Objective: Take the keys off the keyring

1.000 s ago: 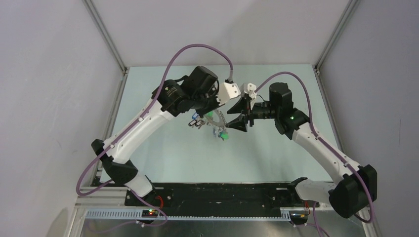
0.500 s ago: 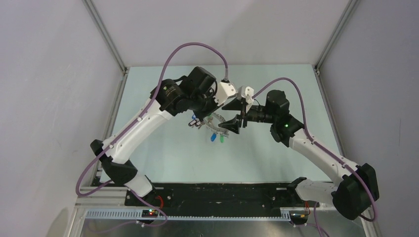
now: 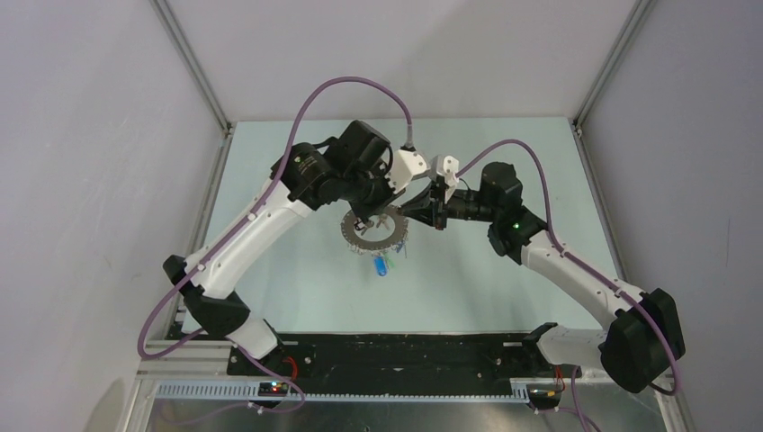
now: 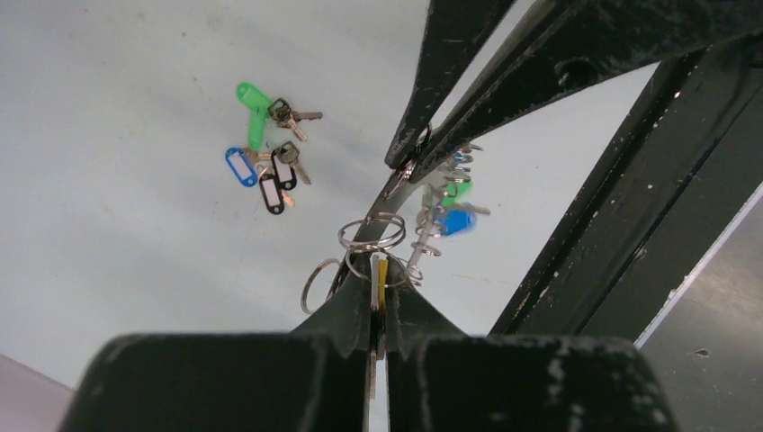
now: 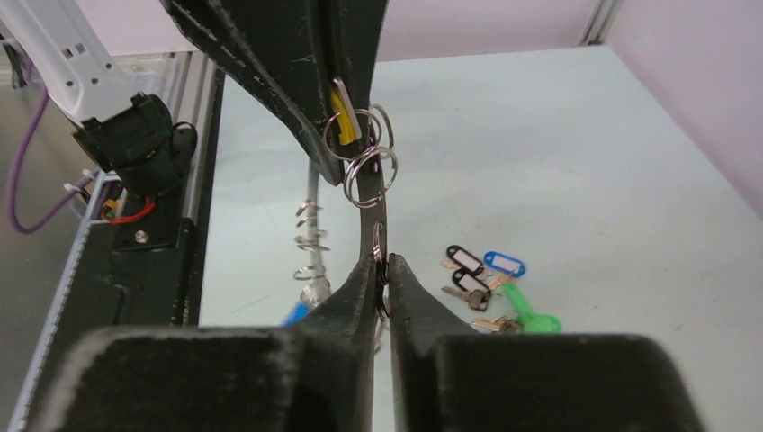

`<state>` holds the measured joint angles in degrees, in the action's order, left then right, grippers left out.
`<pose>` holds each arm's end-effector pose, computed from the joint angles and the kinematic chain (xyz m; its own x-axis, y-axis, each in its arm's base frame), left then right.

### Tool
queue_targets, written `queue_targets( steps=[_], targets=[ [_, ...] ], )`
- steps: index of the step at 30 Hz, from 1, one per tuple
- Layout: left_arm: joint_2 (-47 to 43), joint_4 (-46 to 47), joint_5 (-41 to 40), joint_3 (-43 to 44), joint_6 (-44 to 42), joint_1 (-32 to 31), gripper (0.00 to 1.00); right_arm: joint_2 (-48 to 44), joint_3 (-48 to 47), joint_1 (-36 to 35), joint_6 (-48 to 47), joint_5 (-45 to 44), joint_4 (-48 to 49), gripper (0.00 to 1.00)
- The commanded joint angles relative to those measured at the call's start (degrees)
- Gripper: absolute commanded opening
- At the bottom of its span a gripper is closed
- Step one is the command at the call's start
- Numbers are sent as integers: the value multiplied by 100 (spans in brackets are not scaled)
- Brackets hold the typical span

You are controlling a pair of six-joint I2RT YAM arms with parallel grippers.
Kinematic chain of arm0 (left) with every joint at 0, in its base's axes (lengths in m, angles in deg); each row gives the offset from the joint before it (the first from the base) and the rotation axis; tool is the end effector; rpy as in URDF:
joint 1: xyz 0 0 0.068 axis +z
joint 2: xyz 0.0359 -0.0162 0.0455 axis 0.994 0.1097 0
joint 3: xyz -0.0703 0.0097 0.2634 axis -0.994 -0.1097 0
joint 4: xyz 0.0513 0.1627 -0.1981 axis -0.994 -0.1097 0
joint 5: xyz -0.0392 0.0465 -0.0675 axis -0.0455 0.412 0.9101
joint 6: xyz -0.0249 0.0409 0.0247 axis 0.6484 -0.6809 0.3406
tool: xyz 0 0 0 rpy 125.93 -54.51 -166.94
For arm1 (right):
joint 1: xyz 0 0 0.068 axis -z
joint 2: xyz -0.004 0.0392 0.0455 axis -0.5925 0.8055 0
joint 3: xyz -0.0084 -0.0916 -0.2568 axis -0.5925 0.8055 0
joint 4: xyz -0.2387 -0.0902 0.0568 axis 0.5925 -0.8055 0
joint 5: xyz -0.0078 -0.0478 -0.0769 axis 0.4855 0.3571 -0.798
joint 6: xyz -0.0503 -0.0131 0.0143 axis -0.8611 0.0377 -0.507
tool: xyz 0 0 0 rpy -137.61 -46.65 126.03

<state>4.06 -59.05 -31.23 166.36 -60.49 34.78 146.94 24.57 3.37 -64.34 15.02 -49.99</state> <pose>0.1938 -0.2255 0.4322 -0.2863 0.7456 -0.6018 0.8899 0.4397 0.1215 0.2206 0.1745 0.3346 0.1012 -0.0688 -0.9925 -0.9820 0.1532 -0.1107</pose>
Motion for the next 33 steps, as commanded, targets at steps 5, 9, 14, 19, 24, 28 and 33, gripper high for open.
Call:
queue_targets(
  steps=[5,9,14,19,24,28,33],
  targets=[
    [-163,292,507,465,-29,64,0,-14,-144,-68,98,-93,-175,67],
    [-241,291,589,514,-47,66,0,95,-143,-132,59,-126,-112,67],
    [-317,295,505,428,-73,73,0,164,-205,-49,178,164,-12,7],
    [-314,295,440,315,-61,91,10,36,-210,-12,162,339,-148,0],
    [-291,293,456,314,-67,90,21,-91,-211,12,141,390,-228,0],
    [-366,301,591,223,-170,149,2,-150,-211,33,156,423,-233,0],
    [-483,355,917,101,-168,282,0,-212,-208,107,231,463,-210,0]
  ],
)
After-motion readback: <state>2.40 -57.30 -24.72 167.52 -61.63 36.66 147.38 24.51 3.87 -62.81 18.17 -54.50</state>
